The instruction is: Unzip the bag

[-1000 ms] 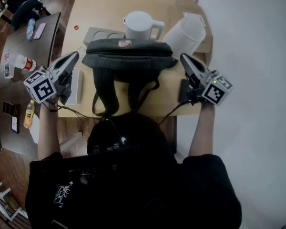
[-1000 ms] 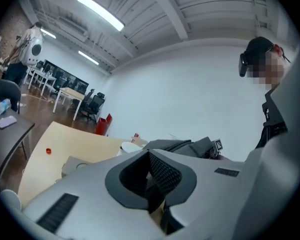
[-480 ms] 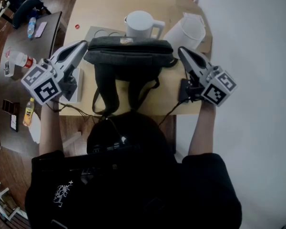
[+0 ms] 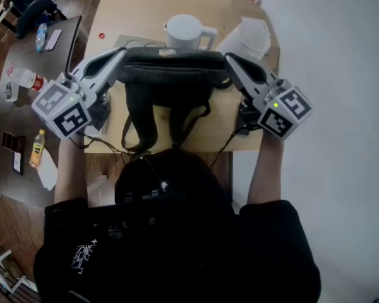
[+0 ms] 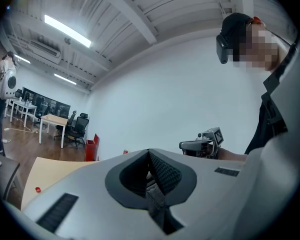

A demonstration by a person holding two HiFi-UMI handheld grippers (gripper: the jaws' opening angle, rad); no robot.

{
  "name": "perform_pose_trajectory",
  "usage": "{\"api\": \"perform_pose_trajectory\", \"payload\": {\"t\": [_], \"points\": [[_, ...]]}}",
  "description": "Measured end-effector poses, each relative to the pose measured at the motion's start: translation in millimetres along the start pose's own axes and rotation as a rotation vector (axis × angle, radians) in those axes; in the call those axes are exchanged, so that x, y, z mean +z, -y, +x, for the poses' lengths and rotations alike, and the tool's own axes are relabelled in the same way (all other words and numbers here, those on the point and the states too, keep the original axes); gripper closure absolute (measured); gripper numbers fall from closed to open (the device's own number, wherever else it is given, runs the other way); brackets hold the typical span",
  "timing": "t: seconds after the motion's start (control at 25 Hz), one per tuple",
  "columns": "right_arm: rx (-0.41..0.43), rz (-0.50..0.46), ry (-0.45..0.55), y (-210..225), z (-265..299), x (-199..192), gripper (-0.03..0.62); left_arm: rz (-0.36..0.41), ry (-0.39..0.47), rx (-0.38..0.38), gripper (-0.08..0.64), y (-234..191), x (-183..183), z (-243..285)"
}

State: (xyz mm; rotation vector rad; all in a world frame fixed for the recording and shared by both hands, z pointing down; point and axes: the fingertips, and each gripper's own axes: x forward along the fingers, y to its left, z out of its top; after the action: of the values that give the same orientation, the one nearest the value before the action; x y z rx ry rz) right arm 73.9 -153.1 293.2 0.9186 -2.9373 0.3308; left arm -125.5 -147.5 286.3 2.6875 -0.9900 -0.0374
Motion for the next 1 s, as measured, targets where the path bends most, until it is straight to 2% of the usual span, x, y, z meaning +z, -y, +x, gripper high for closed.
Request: {"api": "perform_pose_trajectory", "payload": {"t": [0.16, 0.28, 0.56, 1.0], "points": [[0.004, -0.015, 0.011, -8, 8, 5, 0.586, 0.025, -0.001, -0.009, 0.561, 9, 2, 11], [-0.003, -0.039, 0.007, -13, 16, 5, 0.585, 0.072, 0.006, 0.008, 0.561, 16, 10, 19], [-0.014, -0.076, 0.005, -21, 25, 3, 0.584, 0.12, 0.015, 0.037, 0.561, 24, 9, 30], [-0.034, -0.086, -0.01, -27, 32, 0, 0.584, 0.14, 0.006, 0.021, 0.561, 34, 7, 36]]}}
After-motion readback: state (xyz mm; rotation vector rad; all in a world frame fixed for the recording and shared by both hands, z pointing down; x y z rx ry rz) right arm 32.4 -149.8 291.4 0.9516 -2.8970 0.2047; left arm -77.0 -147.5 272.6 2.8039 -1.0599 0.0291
